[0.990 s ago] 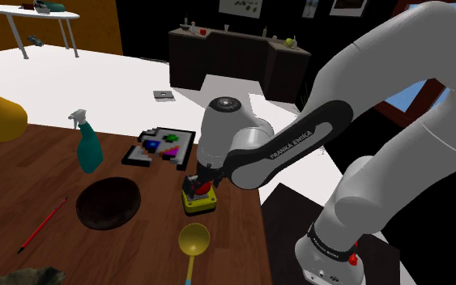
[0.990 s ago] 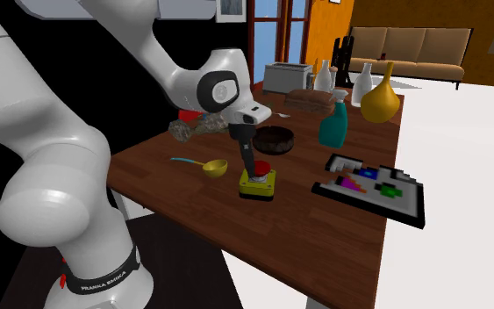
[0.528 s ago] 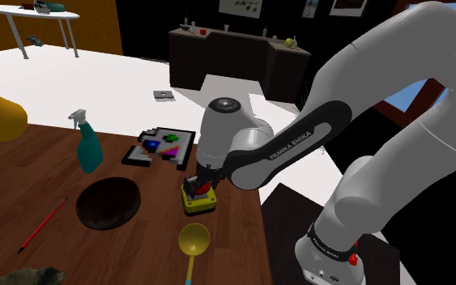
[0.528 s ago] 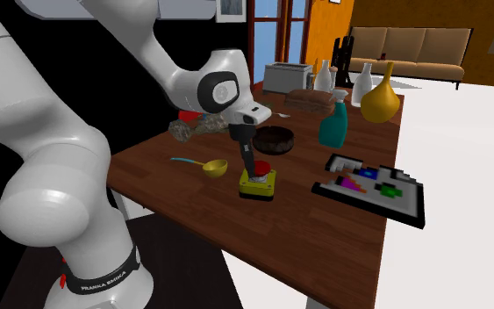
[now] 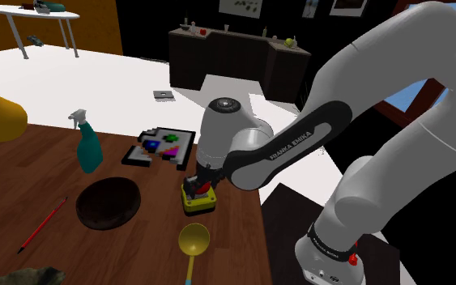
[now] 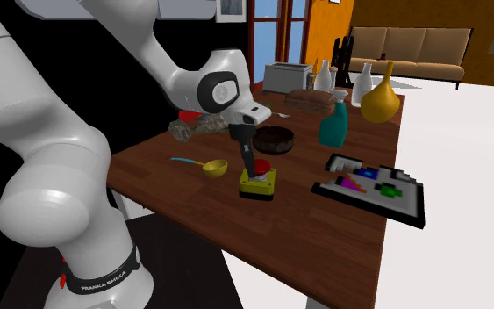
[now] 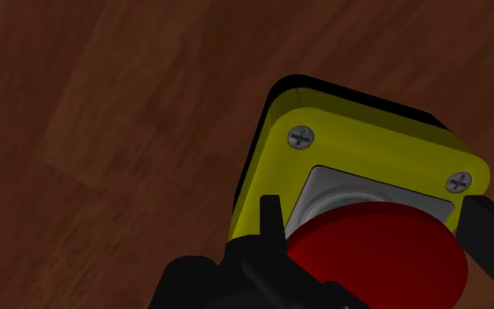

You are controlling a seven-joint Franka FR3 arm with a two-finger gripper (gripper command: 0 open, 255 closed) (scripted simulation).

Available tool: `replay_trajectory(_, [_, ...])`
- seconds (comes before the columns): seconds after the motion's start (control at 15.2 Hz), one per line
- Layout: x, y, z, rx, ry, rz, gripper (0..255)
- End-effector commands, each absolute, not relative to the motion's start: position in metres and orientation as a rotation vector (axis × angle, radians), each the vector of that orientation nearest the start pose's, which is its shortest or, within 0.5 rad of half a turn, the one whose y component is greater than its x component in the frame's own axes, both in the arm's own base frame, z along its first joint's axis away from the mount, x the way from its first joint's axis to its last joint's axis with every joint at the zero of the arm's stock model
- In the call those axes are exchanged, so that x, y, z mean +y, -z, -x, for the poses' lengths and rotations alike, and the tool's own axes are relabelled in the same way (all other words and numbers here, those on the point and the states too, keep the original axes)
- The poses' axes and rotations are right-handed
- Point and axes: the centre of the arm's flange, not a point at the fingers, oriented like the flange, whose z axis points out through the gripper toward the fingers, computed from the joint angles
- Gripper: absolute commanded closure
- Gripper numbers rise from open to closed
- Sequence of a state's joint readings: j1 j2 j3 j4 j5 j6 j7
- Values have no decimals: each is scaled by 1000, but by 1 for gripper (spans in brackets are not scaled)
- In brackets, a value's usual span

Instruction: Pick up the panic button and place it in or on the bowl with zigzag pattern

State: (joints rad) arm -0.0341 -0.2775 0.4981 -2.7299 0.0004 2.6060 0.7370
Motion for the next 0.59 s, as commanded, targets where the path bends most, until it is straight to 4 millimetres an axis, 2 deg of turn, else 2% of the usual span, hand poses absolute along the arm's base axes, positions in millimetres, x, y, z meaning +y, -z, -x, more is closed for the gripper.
replay_trajectory(0.0, [171, -310, -365, 448, 271, 3140, 255])
replay_trajectory(0.53, [171, -352, -365, 448, 271, 3140, 255])
